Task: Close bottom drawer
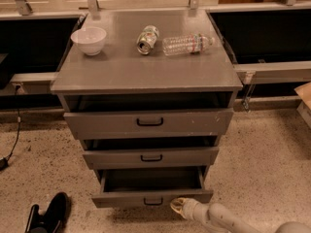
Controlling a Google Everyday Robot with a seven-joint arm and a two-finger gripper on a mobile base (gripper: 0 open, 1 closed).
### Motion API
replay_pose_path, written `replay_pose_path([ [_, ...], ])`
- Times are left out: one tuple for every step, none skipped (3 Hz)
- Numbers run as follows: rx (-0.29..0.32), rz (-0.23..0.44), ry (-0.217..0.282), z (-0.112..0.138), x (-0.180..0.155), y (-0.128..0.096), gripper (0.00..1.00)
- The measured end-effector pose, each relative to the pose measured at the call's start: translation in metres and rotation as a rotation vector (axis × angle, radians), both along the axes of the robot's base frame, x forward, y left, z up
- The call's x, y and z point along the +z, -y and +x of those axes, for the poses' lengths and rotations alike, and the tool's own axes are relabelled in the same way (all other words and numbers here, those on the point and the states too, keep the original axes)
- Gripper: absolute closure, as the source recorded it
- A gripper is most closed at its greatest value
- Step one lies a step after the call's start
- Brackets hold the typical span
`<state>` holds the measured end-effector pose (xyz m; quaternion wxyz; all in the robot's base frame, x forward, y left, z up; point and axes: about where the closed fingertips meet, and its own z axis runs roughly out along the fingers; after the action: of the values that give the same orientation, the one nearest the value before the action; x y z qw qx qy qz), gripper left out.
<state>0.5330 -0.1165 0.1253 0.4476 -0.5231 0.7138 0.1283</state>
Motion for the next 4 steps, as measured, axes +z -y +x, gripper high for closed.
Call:
replay_pose_path([
  [-0.003, -0.005, 0.004, 0.014, 0.0, -0.002, 0.7],
  [-0.009, -0.01, 0.014, 0.033, 0.0, -0.006, 0.47],
  [-0.021, -0.005, 0.03, 0.052, 0.0, -0.007, 0.16],
  [-0.021, -0.005, 0.03, 0.052, 0.0, -0.007, 0.0],
])
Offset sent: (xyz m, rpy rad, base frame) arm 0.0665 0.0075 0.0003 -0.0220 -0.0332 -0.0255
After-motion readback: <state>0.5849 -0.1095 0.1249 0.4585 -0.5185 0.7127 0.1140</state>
